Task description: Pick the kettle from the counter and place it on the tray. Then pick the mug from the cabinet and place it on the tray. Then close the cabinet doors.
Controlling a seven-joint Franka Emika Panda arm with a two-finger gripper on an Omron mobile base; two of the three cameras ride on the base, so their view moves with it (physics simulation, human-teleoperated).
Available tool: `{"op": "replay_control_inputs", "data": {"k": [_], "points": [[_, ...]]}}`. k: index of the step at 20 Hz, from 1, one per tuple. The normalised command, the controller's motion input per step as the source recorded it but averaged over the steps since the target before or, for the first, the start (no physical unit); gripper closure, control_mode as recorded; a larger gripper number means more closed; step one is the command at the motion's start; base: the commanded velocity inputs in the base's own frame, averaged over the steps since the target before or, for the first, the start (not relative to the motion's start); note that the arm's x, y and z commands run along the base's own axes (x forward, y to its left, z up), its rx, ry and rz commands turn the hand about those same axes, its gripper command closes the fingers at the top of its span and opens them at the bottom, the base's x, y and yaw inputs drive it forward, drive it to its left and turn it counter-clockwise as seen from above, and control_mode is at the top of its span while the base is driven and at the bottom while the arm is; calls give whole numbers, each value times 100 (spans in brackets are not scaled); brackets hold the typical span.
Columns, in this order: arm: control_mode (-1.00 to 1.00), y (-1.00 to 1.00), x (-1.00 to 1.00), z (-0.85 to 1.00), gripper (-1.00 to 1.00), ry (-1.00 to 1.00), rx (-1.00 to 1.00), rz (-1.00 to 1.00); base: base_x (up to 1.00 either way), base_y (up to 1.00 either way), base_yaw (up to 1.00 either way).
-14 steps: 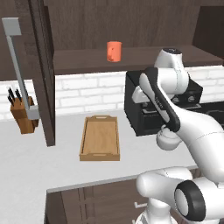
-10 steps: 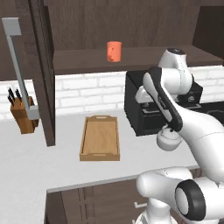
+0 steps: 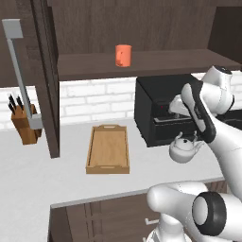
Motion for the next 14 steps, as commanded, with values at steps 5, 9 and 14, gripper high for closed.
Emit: {"op": "replay_control_inputs", "data": {"k": [5, 9, 14], "points": [[-100, -45, 10, -58, -100, 0, 16, -27, 0, 0, 0], [-100, -49, 22, -63, -100, -1, 20, -45, 0, 0, 0], [-100, -20, 14, -23, -100, 1, 11, -30, 0, 0, 0]]}}
